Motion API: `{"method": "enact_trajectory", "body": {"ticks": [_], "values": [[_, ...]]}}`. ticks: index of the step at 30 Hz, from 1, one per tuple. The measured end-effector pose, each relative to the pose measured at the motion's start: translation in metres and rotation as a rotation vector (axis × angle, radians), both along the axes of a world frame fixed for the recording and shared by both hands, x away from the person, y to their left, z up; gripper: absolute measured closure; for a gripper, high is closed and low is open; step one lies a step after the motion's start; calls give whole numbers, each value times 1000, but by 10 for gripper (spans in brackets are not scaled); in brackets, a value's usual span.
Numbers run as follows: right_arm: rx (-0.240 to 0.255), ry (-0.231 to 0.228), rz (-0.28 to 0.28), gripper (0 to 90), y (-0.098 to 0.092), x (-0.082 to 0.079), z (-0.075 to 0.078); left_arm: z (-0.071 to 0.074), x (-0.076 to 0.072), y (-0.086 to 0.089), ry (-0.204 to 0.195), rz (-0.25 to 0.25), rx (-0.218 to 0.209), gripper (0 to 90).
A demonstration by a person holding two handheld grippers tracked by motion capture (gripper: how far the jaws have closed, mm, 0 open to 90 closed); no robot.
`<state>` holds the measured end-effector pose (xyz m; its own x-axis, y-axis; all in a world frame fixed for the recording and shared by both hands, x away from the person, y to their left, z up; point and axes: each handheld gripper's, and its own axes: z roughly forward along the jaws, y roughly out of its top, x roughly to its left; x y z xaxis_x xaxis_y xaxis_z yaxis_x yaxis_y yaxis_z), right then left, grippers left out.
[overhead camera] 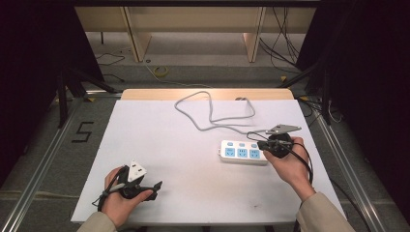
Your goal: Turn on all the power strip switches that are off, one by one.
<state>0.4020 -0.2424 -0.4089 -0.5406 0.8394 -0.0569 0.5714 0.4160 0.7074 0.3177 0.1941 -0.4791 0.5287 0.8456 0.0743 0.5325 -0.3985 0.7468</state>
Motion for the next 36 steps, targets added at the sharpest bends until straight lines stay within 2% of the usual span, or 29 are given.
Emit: {"method": "enact_trajectory", "body": {"ticks": [36], "values": [[-57, 115, -1, 900, 8, 30, 0, 0, 0, 0, -5, 0, 0, 111]]}}
